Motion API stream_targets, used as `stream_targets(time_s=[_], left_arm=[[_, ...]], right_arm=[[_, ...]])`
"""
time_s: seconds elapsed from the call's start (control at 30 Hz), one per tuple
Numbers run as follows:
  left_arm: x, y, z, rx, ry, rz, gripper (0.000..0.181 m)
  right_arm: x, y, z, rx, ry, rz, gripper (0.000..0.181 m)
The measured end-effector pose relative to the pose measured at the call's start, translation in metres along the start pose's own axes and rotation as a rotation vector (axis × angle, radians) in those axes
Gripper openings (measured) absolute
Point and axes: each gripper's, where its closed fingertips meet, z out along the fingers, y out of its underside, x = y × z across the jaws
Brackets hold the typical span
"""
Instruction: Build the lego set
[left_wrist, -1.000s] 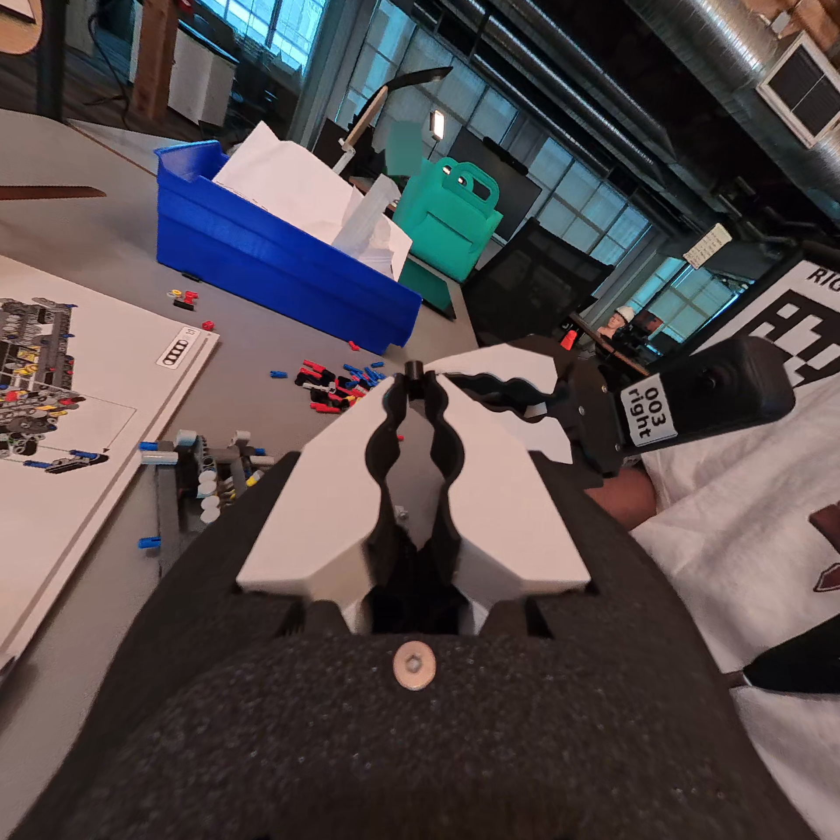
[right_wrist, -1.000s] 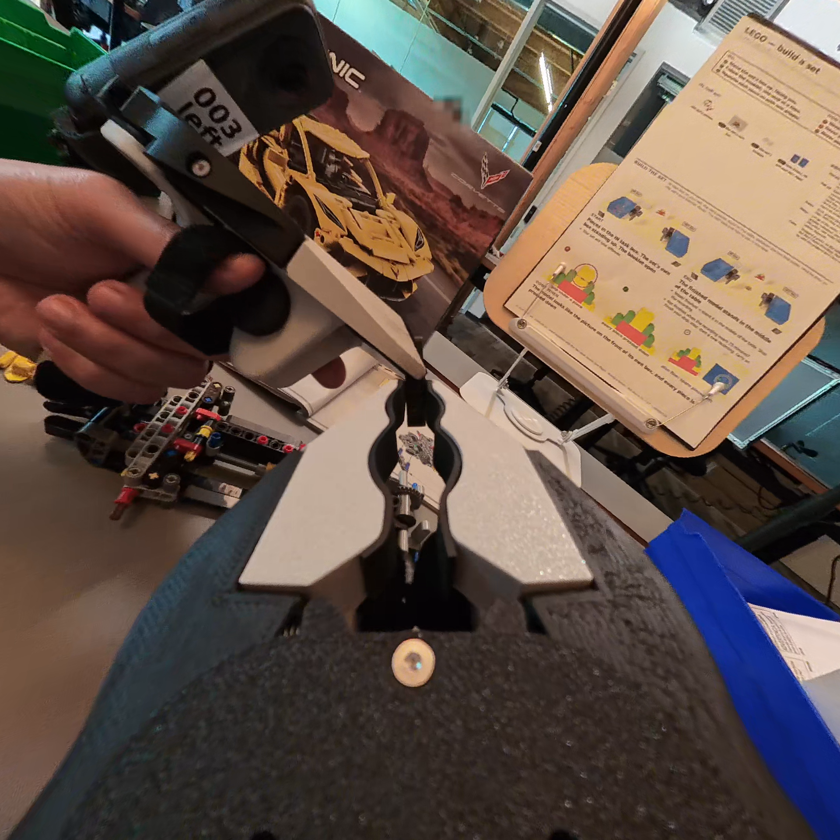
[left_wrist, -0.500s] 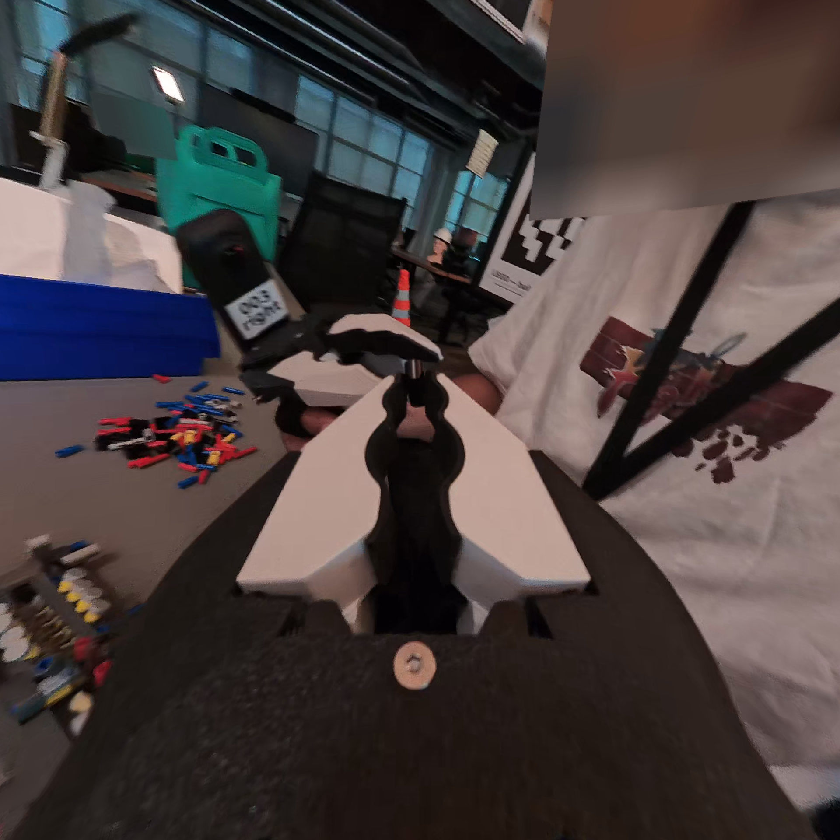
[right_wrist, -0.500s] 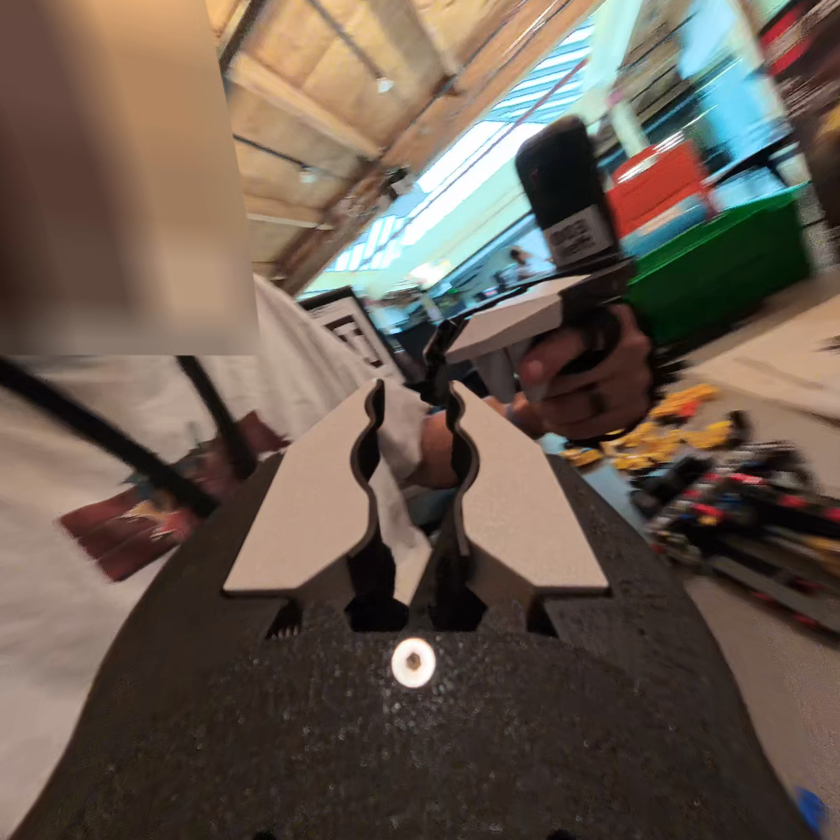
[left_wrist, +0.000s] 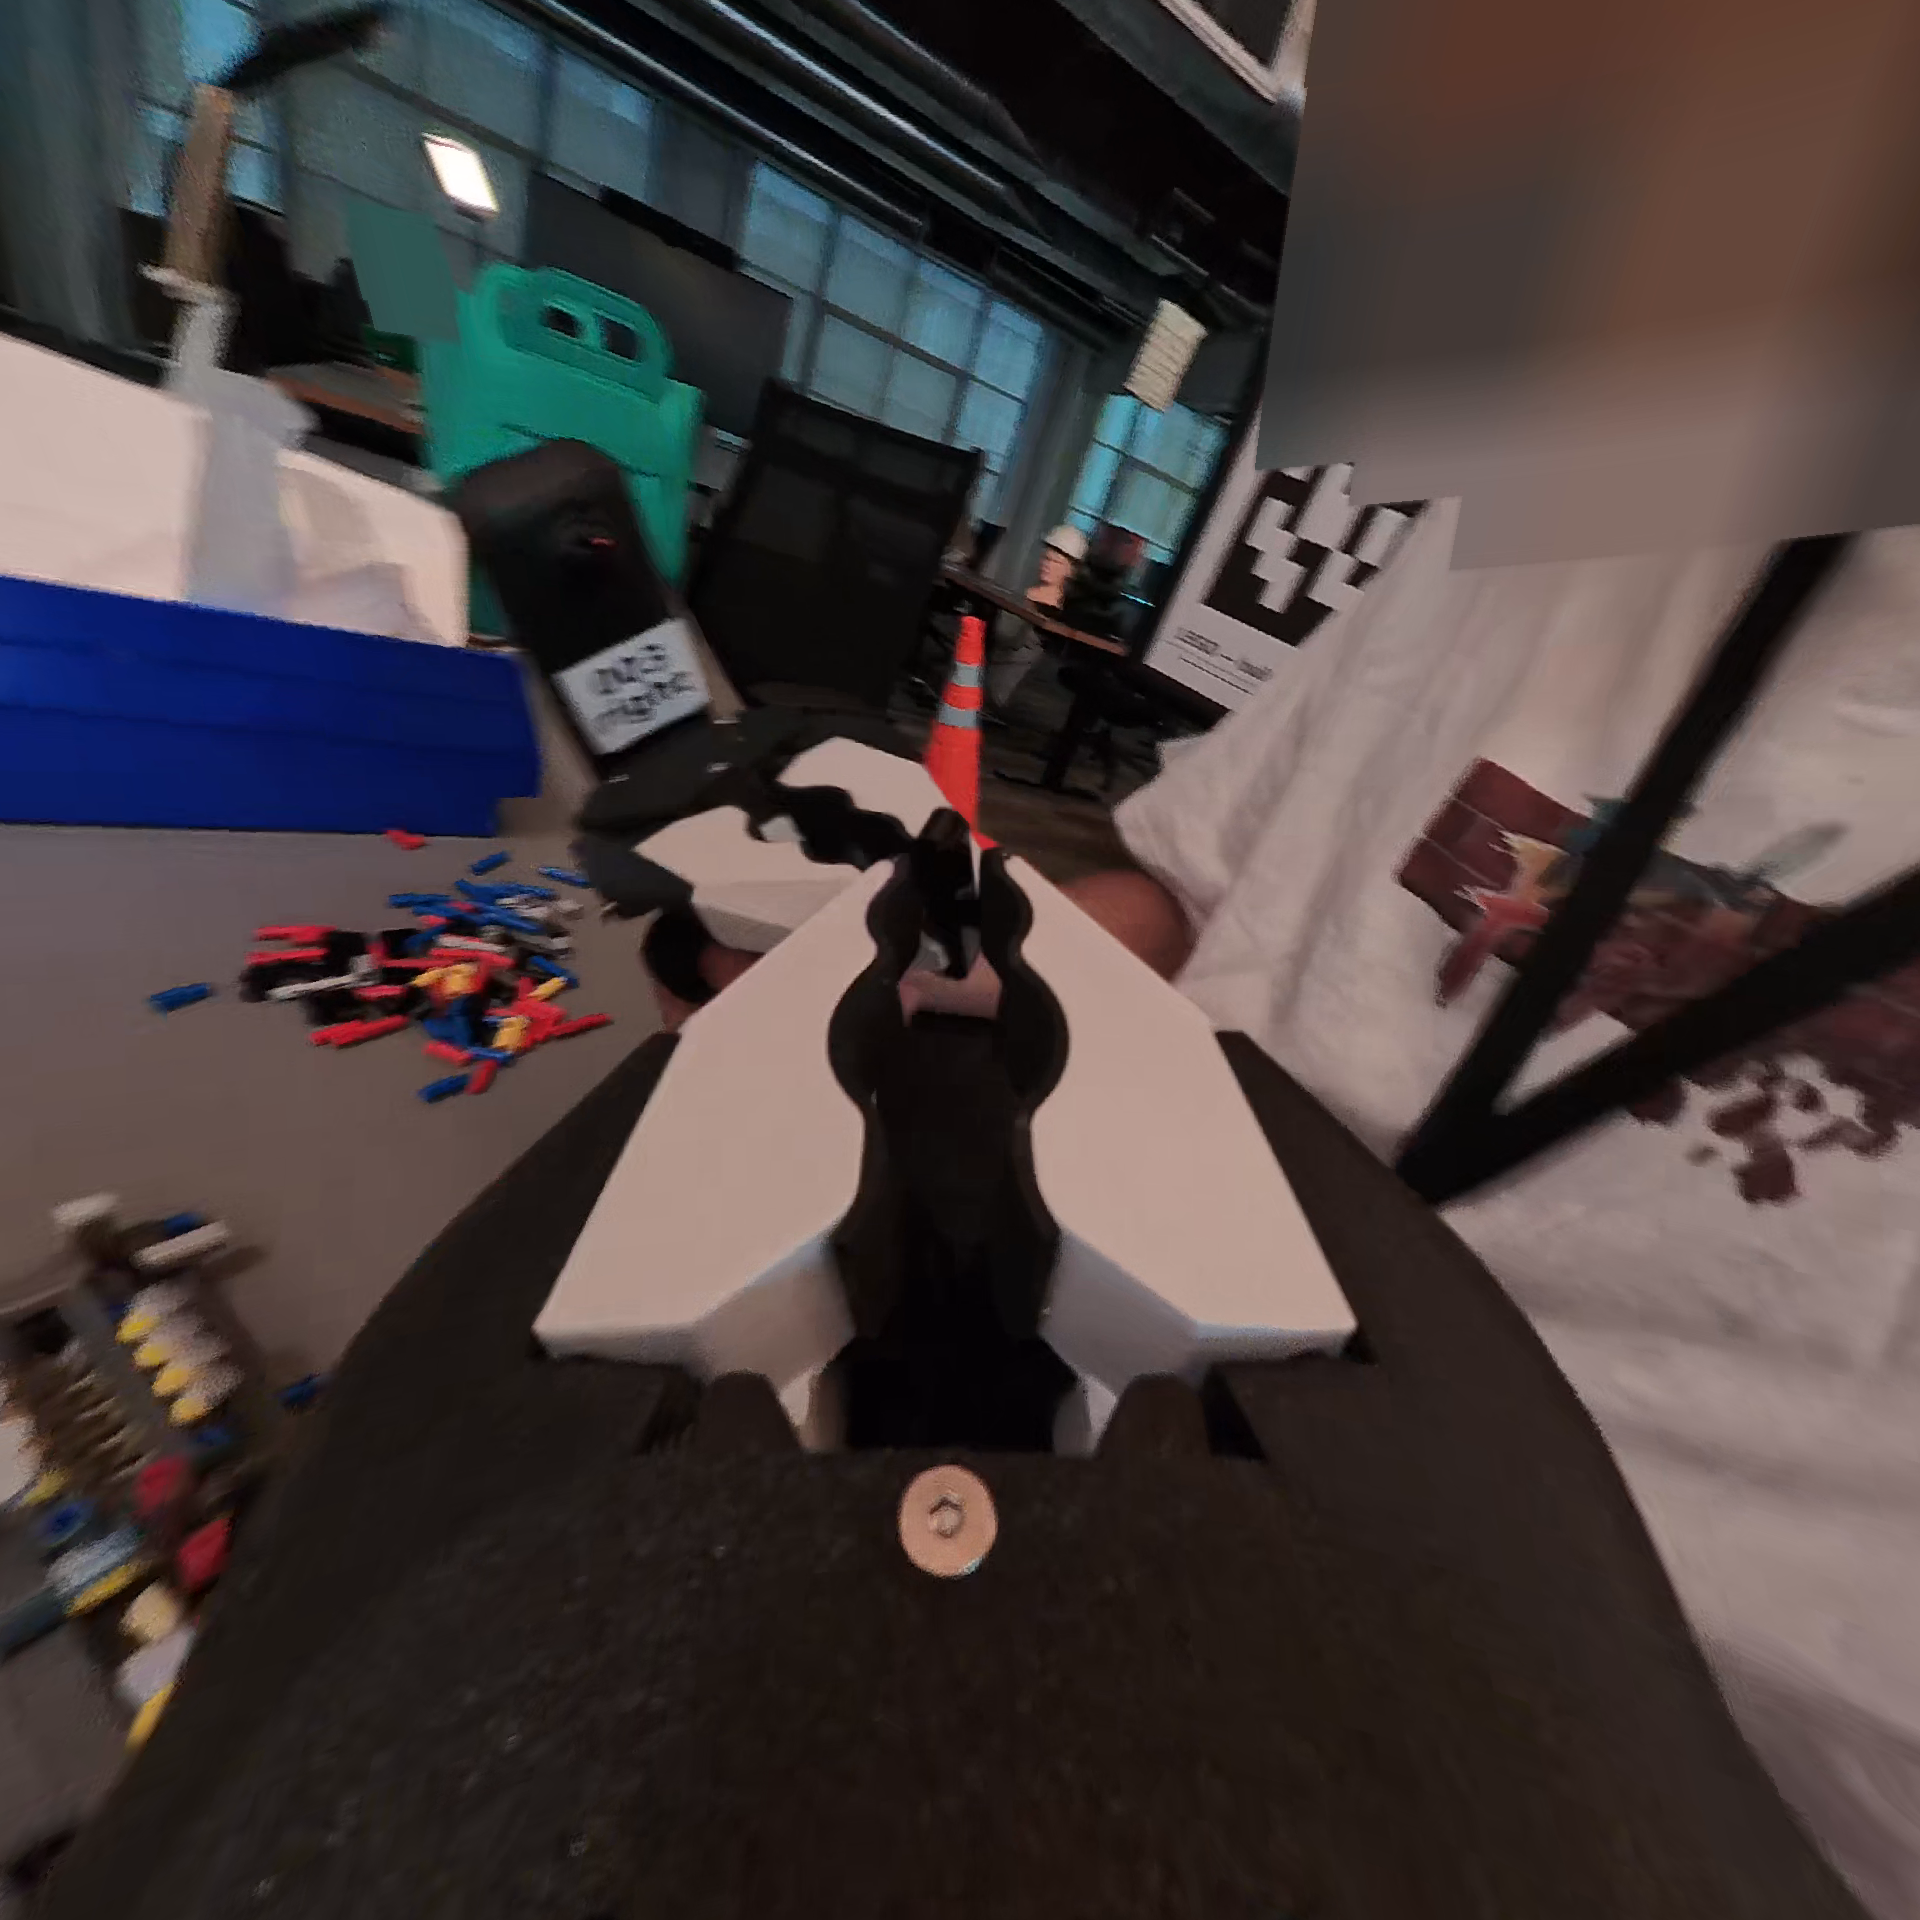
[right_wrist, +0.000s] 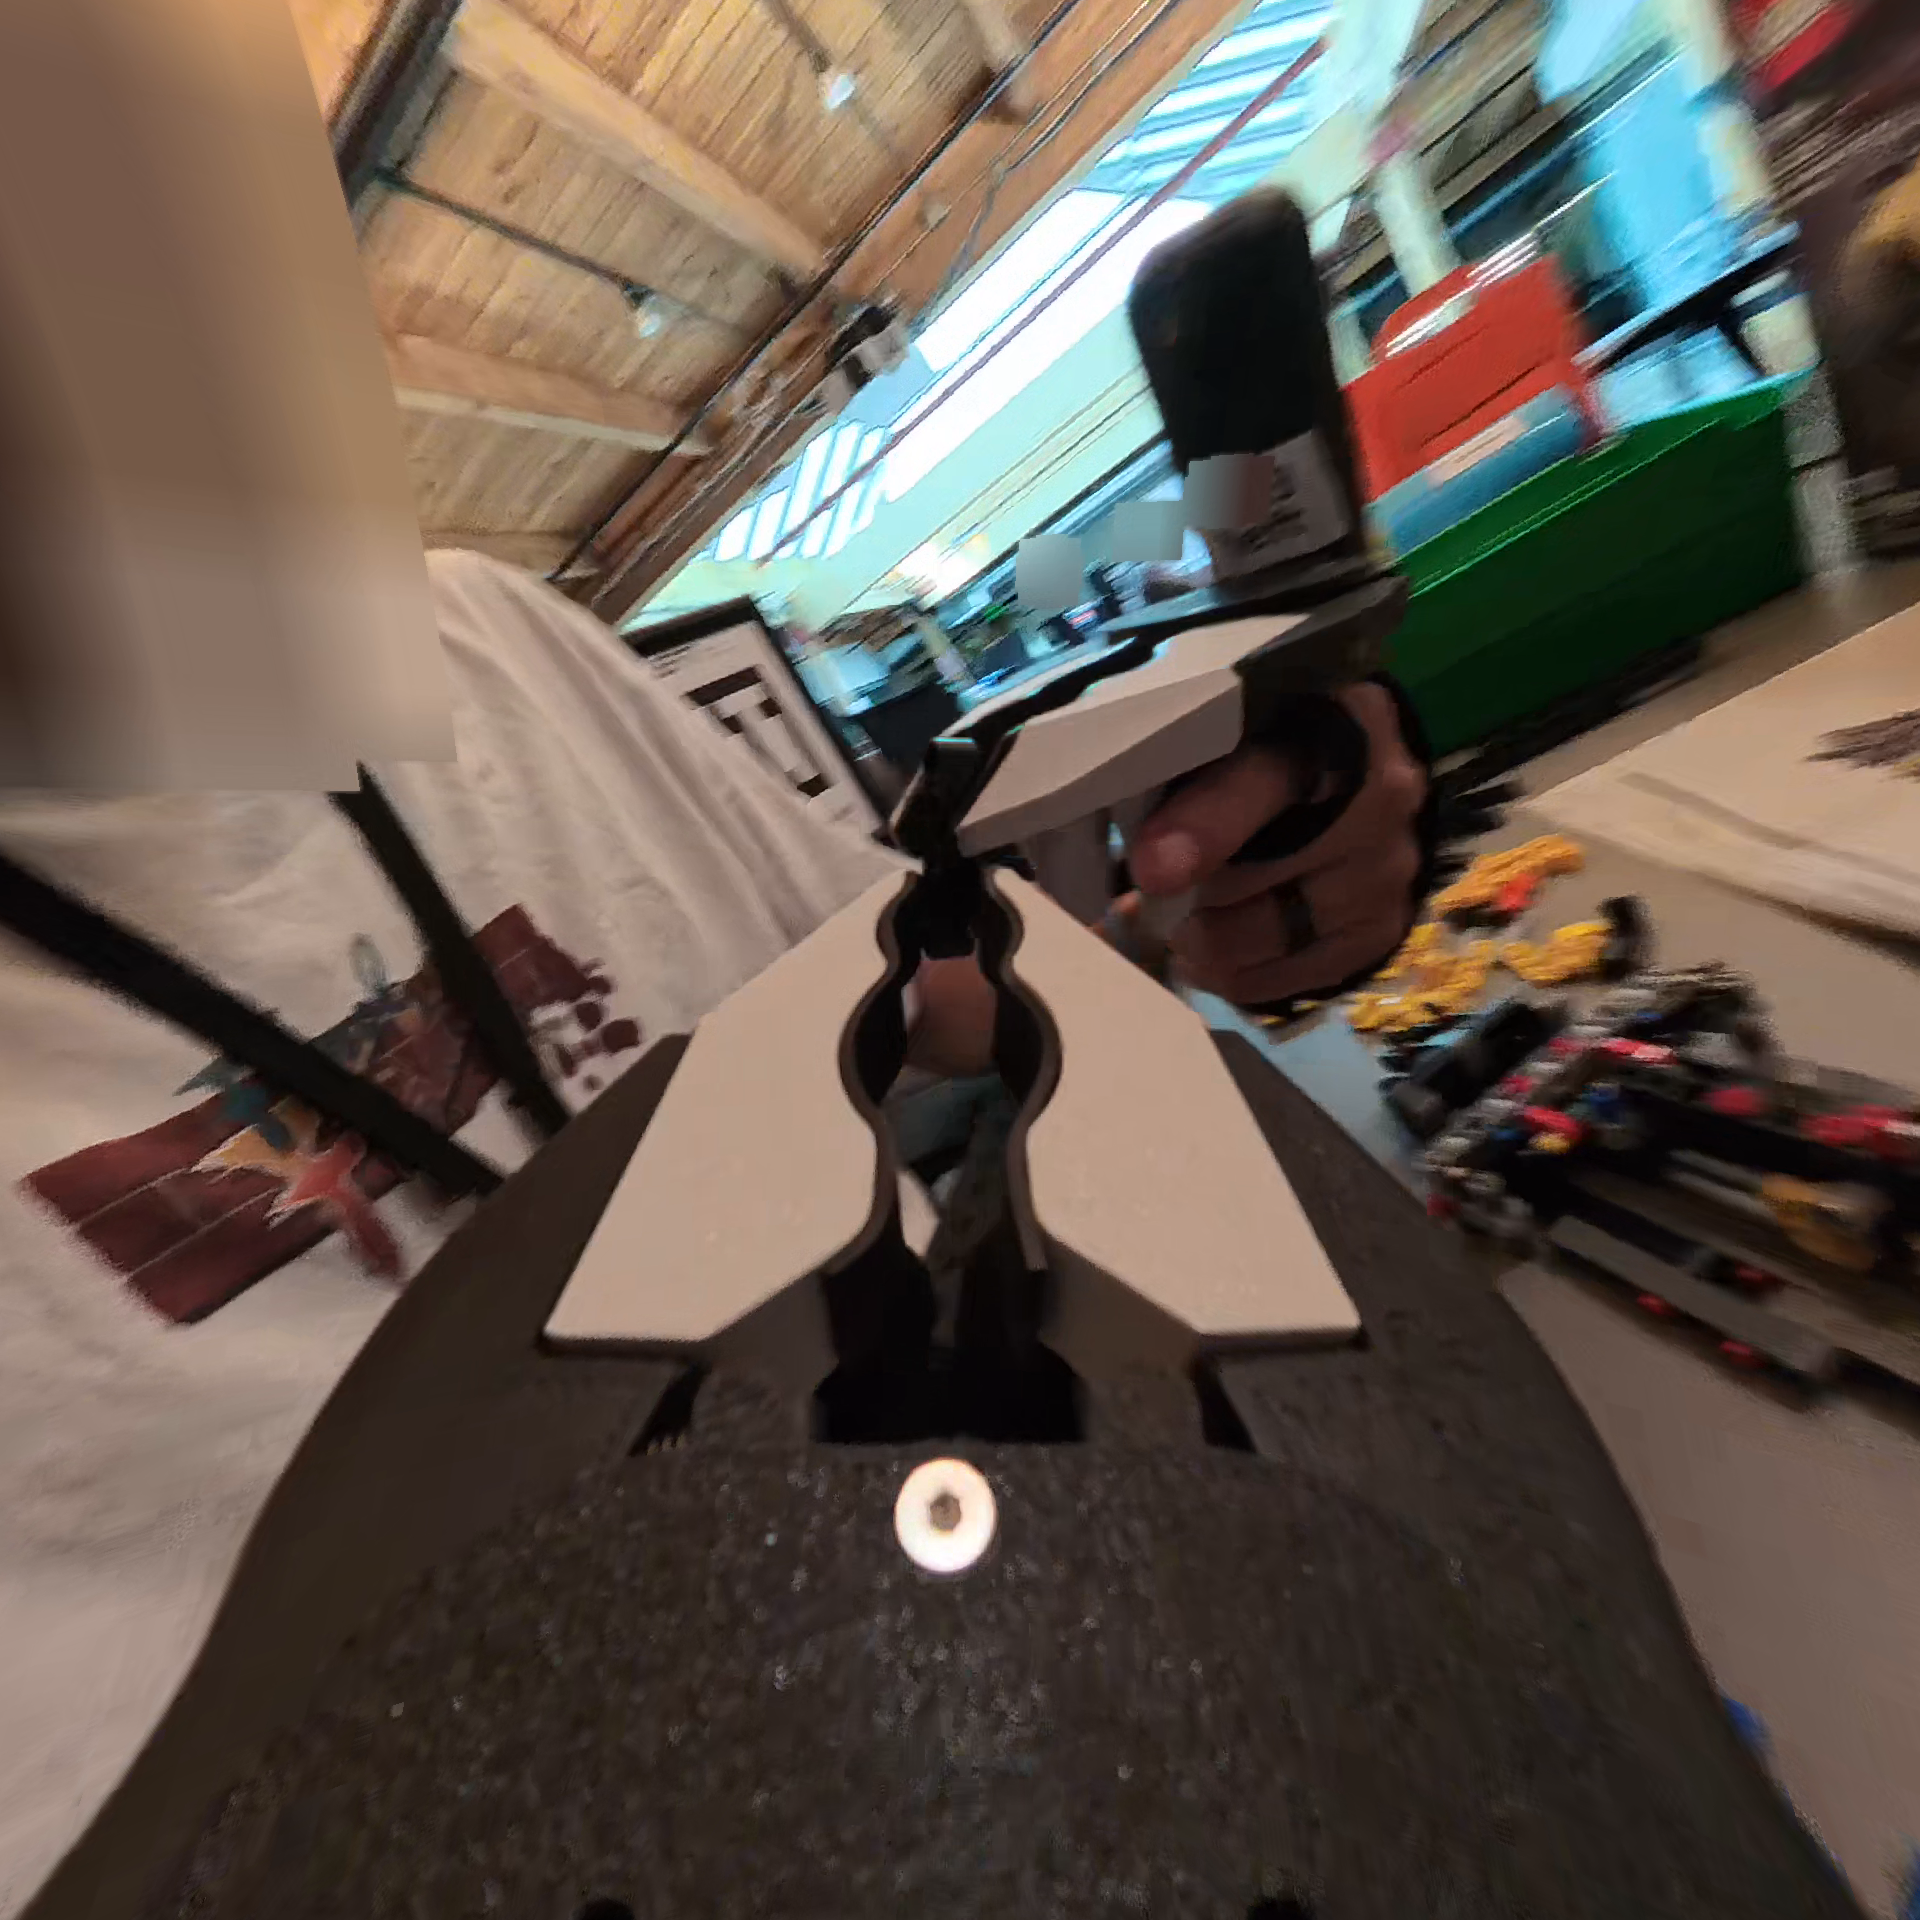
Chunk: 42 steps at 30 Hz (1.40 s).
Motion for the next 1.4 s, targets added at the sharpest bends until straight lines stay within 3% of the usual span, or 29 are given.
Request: stream_targets(time_s=[0.07,0.17,0.33,0.43,0.67,0.97,1.1,1.27,1.4], left_arm=[[-0.027,-0.004,-0.004,0.017,-0.131,-0.047,0.023],[-0.058,-0.005,-0.006,0.049,-0.277,-0.122,0.027],[-0.085,-0.002,-0.004,0.091,-0.420,-0.149,0.007],[-0.089,-0.001,-0.004,0.115,-0.423,-0.192,0.007],[-0.080,-0.010,-0.003,0.194,-0.329,-0.251,0.006],[-0.083,-0.011,-0.001,0.211,-0.355,-0.223,0.006],[-0.097,-0.005,-0.013,0.104,-0.537,-0.049,0.006],[-0.110,0.013,-0.018,-0.128,-0.744,0.251,0.006],[-0.104,0.019,-0.006,-0.196,-0.753,0.395,0.006]], right_arm=[[0.028,-0.012,-0.013,0.063,0.195,-0.042,0.009],[0.058,-0.021,-0.030,0.103,0.439,-0.127,0.008],[0.070,-0.025,-0.039,0.105,0.580,-0.195,0.008],[0.074,-0.024,-0.041,0.100,0.609,-0.204,0.008],[0.062,-0.031,-0.037,0.187,0.472,-0.098,0.007],[0.064,-0.037,-0.040,0.236,0.493,-0.100,0.007],[0.071,-0.033,-0.043,0.221,0.513,-0.111,0.026],[0.079,-0.029,-0.042,0.264,0.390,0.136,0.058],[0.077,-0.019,-0.037,0.248,0.221,0.379,0.049]])
